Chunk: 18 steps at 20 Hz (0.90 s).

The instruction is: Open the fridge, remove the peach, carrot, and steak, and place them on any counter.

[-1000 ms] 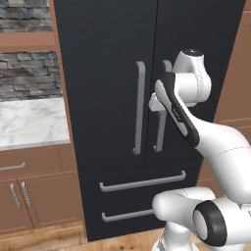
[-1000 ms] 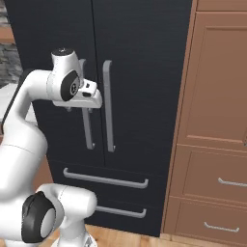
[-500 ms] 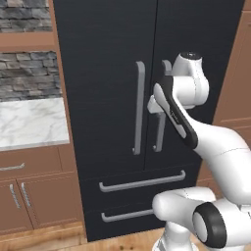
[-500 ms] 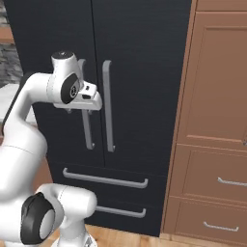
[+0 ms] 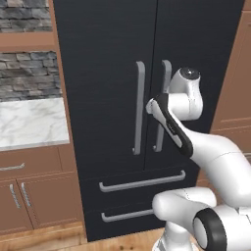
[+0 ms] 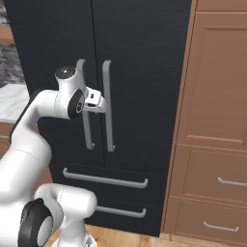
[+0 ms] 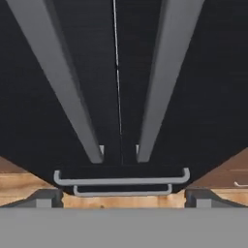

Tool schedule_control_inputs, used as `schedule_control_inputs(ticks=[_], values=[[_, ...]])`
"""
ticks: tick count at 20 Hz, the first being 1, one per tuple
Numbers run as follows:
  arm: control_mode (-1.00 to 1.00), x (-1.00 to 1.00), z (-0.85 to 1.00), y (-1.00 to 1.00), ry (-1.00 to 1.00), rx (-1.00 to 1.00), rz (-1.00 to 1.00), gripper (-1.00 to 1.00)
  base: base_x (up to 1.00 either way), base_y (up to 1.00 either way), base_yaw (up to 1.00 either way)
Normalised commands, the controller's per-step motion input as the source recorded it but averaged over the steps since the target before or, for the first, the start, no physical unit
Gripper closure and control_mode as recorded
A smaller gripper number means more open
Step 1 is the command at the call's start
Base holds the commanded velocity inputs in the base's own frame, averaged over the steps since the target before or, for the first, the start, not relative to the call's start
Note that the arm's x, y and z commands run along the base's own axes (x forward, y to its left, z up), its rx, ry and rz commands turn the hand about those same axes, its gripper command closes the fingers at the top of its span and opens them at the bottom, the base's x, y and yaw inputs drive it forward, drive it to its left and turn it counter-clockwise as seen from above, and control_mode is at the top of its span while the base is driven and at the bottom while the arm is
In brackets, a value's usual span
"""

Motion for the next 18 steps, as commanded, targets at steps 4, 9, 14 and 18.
schedule_control_inputs(ticks=[4, 9, 14, 18], values=[[-1.0, 0.17, 0.0, -0.47, -0.32, 0.1, -0.13, -1.0, 0.0, 0.0, 0.0], [-1.0, 0.07, 0.08, -0.48, -0.08, 0.25, -0.1, -1.0, 0.0, 0.0, 0.0], [-1.0, 0.33, 0.0, -0.04, -0.01, 0.14, 0.0, -1.0, 0.0, 0.0, 0.0], [-1.0, 0.11, -0.01, 0.02, -0.15, 0.02, -0.01, -1.0, 0.0, 0.0, 0.0]])
